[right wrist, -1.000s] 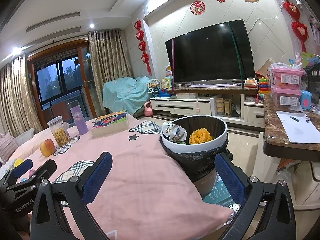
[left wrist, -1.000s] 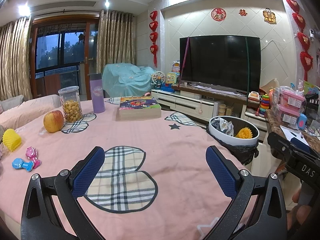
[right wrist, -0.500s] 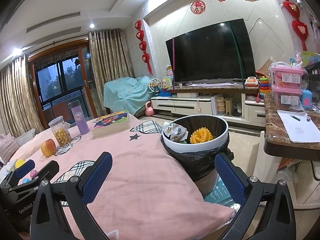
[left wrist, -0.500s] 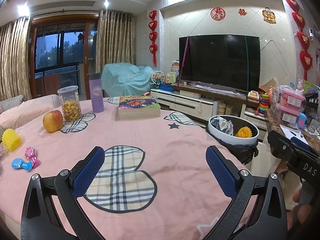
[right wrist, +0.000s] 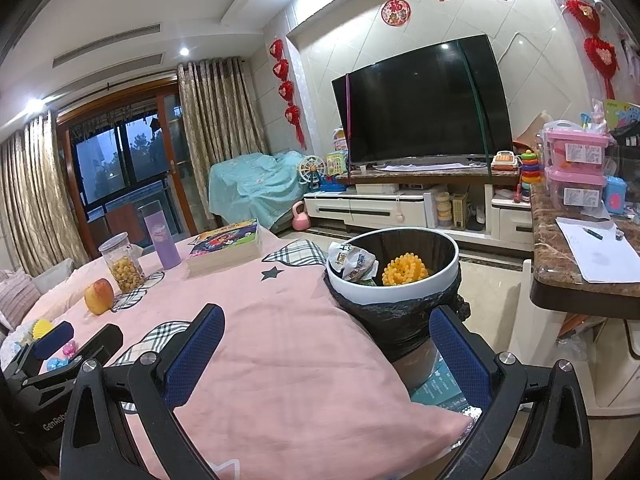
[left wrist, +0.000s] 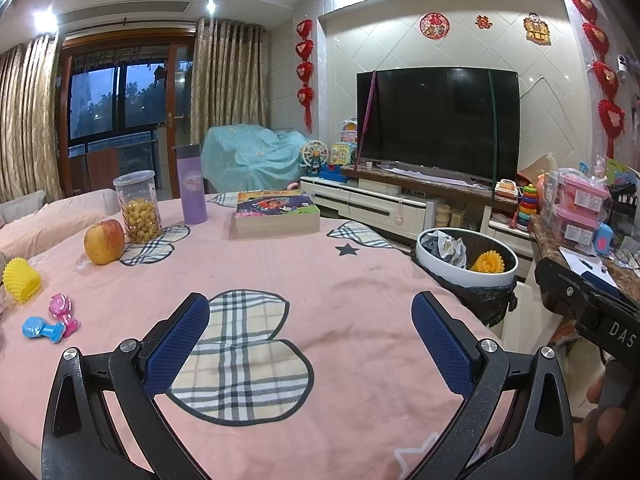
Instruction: Collect trash
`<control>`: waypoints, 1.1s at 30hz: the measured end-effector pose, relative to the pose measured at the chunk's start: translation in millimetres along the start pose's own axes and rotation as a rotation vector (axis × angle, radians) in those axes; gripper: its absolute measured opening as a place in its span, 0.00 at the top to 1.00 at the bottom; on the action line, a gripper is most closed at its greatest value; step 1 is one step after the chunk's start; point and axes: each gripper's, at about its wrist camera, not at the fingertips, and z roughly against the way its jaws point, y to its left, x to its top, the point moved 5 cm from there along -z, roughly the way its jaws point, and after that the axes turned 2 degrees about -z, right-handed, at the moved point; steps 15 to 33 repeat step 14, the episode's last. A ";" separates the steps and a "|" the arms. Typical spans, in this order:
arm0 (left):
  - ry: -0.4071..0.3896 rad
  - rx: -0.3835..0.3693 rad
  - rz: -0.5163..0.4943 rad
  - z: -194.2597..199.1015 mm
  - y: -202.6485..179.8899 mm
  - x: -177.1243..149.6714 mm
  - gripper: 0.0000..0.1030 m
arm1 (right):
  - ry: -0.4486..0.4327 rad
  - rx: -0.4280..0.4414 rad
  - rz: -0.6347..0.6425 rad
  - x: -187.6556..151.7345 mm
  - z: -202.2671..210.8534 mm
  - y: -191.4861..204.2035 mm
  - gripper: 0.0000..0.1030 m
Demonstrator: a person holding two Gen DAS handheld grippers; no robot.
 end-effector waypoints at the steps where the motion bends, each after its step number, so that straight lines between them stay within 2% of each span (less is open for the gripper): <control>1: 0.000 0.000 0.000 0.0 0.0 -0.1 0.00 | 0.001 0.002 -0.001 -0.2 0.3 0.9 0.00; 33: 0.009 -0.004 0.001 -4.2 4.6 -2.5 0.00 | 0.025 0.017 -0.016 0.1 -5.4 2.6 0.00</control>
